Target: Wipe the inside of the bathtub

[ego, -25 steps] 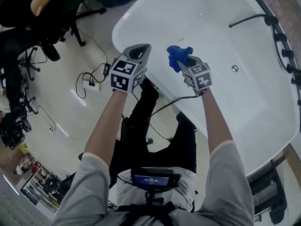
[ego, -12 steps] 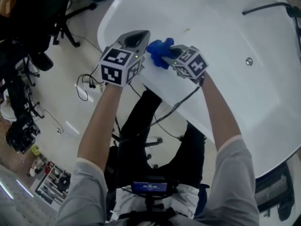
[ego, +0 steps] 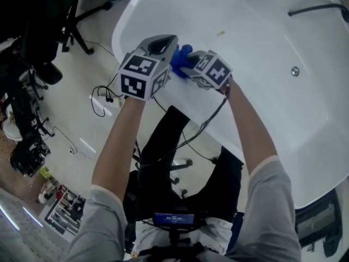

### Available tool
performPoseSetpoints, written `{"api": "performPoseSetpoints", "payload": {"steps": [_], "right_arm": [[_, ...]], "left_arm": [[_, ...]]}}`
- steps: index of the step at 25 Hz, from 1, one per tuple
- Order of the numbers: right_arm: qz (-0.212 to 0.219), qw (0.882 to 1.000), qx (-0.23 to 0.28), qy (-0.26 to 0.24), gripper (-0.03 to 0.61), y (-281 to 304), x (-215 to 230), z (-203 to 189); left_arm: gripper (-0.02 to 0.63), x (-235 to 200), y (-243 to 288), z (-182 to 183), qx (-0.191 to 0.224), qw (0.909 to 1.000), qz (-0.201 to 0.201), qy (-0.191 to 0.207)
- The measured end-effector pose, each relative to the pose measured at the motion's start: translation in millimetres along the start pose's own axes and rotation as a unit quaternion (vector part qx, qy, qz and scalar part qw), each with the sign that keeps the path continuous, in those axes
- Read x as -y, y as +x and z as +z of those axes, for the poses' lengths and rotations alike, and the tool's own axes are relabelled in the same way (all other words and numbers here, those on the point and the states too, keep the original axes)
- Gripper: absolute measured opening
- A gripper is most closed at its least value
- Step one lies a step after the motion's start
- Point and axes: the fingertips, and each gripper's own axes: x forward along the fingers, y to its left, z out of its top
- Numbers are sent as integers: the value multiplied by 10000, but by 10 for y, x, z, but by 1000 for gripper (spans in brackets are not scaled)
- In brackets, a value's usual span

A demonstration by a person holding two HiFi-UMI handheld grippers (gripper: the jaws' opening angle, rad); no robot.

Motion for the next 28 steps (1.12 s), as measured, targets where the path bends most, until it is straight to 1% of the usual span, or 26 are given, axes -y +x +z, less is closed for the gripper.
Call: {"api": "performPoseSetpoints", "payload": {"steps": [5, 11, 15, 19, 21, 24, 28], "right_arm": [[-40, 9992, 34, 399, 80, 97, 170, -163], [-113, 9969, 10, 773, 80, 176, 350, -342], [-182, 9962, -56, 854, 80, 235, 435, -424], [-219, 9954, -89, 925, 80, 284, 507, -463], [-254, 9952, -91, 941, 80, 306, 554, -476], [-291, 9943, -76, 1020, 80, 372, 648, -533], [-357, 9923, -4, 1189, 81, 435, 783, -598]], "left_arm": [[2, -39, 145, -154, -299, 9995, -85, 10], [2, -19, 329, -137, -552, 9980, -262, 157], [3, 24, 467, -138, -734, 9955, -463, 381], [2, 1, 612, -198, -920, 9937, -563, 316], [2, 15, 698, -258, -1045, 9919, -628, 358], [2, 53, 842, -355, -1235, 9882, -745, 510], [2, 95, 1005, -386, -1385, 9835, -859, 780]]}}
